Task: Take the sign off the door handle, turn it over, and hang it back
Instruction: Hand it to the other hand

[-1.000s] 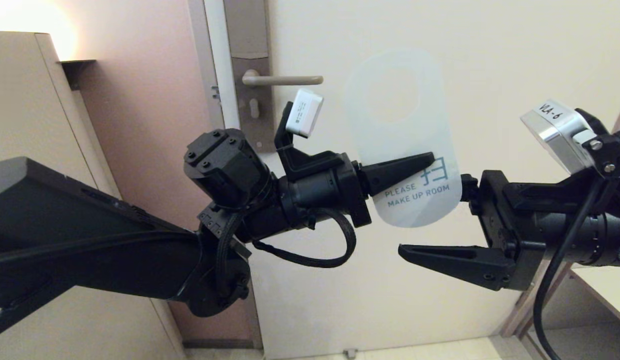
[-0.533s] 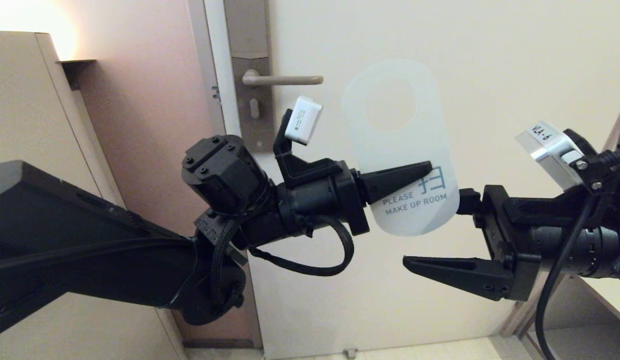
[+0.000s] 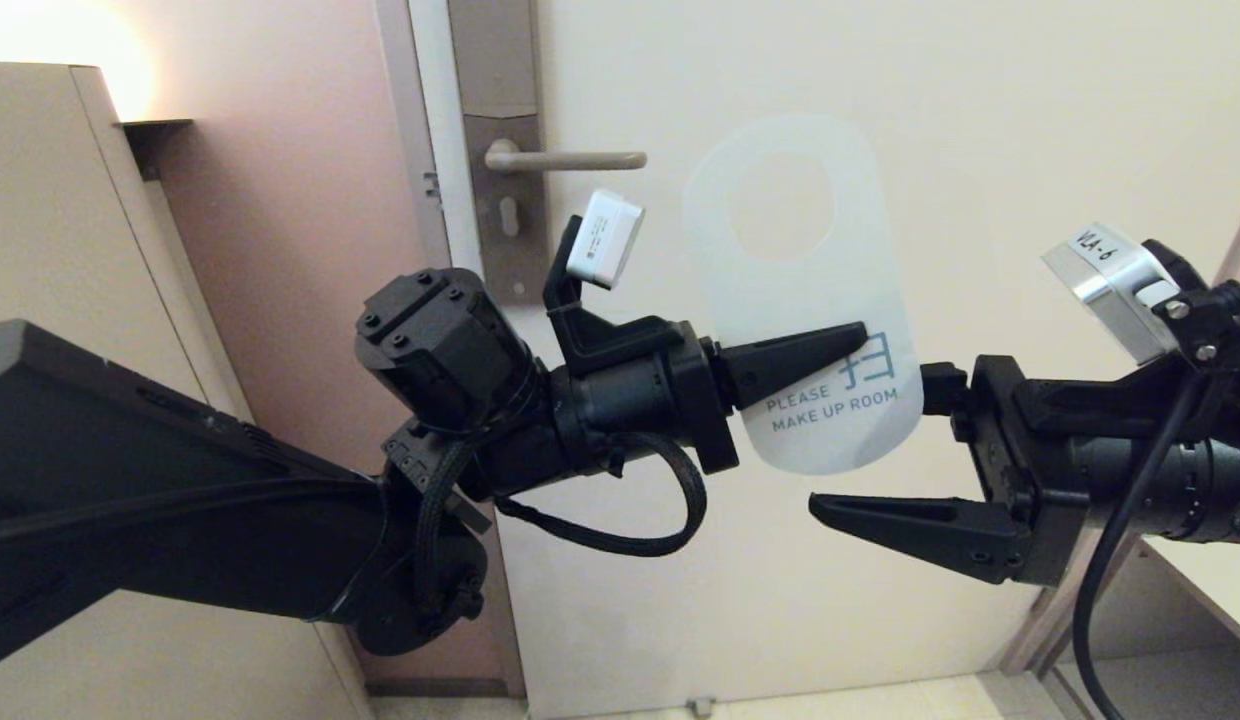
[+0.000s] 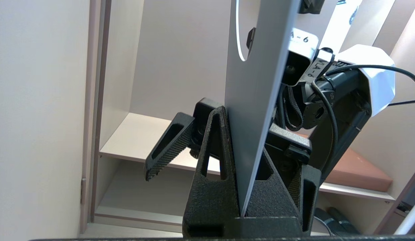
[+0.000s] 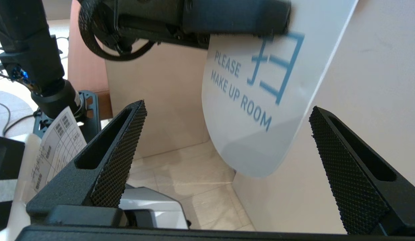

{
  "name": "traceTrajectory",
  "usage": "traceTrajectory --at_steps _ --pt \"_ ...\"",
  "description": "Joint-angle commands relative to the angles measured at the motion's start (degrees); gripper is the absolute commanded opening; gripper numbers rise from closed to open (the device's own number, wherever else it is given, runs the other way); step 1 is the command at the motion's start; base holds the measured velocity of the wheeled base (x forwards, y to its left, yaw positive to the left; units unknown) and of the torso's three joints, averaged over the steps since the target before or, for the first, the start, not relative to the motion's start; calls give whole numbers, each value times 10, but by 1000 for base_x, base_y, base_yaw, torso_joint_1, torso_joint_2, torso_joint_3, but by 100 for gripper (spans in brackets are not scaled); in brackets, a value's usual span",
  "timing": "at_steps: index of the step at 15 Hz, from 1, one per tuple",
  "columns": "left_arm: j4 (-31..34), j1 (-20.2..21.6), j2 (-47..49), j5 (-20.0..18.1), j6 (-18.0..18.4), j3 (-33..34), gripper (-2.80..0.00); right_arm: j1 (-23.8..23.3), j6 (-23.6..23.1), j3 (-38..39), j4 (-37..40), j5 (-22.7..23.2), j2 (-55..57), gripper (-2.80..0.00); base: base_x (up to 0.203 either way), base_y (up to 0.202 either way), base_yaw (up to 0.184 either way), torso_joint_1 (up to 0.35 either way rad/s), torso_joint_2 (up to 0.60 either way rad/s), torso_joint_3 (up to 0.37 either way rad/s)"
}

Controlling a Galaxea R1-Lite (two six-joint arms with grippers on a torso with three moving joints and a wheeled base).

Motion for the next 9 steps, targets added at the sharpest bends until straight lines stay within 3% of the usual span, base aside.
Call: traceTrajectory --at_steps 1,9 --pt "-4 0 -1 -2 -2 -1 -280 0 0 -3 -2 2 -1 0 0 0 0 0 0 0" --pt "-6 -9 -1 1 3 0 -280 -1 -1 -2 -2 1 -6 0 0 0 0 0 0 0"
